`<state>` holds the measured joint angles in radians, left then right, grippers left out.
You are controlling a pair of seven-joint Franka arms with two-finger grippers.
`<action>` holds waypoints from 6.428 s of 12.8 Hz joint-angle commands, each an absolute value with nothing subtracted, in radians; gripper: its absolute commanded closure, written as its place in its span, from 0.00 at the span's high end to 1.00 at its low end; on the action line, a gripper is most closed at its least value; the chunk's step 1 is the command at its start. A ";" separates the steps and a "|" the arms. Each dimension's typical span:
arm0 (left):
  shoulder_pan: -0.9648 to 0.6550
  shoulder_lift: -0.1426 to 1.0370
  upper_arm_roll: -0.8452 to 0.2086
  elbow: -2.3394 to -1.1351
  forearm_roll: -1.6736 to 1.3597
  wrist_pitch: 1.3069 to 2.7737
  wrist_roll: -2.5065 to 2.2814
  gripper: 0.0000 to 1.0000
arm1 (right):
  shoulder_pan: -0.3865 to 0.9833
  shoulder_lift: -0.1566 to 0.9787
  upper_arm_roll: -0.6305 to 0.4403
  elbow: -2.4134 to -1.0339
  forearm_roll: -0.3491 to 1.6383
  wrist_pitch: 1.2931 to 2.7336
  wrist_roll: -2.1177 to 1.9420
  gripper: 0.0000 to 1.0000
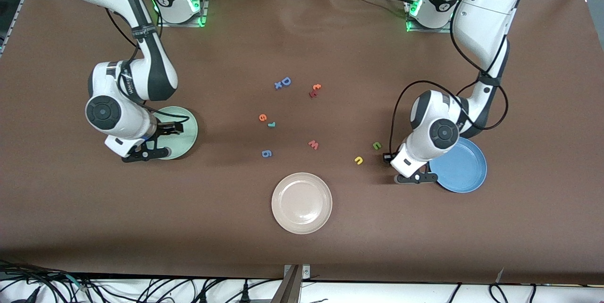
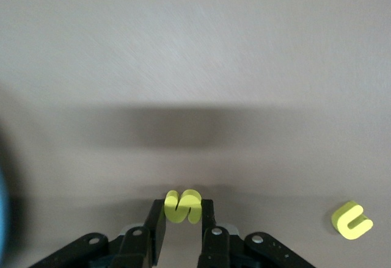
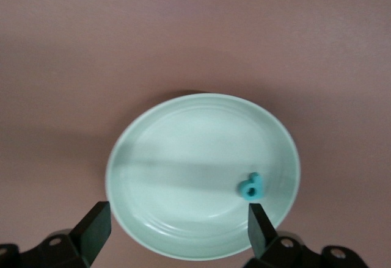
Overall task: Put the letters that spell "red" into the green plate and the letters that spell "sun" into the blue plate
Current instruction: 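Set the blue letter on the green plate while the left gripper carries s, then release the yellow s onto the blue plate with the left gripper, then grasp the teal letter with the right gripper while the left gripper descends, then place the teal letter on the green plate while the left gripper carries u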
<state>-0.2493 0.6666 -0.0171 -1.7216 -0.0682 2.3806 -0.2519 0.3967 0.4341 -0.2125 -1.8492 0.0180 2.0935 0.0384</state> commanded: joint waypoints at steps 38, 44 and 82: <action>-0.403 0.546 0.132 -1.755 -0.175 2.163 -0.650 1.00 | 0.830 0.755 -0.135 -1.657 0.023 2.315 1.017 0.50; -0.437 0.583 0.132 -1.740 -0.271 2.180 -0.730 1.00 | 0.827 0.753 -0.138 -1.658 0.021 2.315 1.002 0.15; -0.500 0.699 0.124 -1.746 -0.275 2.289 -0.834 0.27 | 0.526 0.703 -0.311 -1.528 -0.083 1.864 0.324 0.00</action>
<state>-0.4894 0.6906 0.1145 -1.7437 -0.2606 2.2856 -0.8542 0.5232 0.7372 -0.2950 -1.4642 -0.0748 1.8544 0.3383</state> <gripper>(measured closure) 0.608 0.872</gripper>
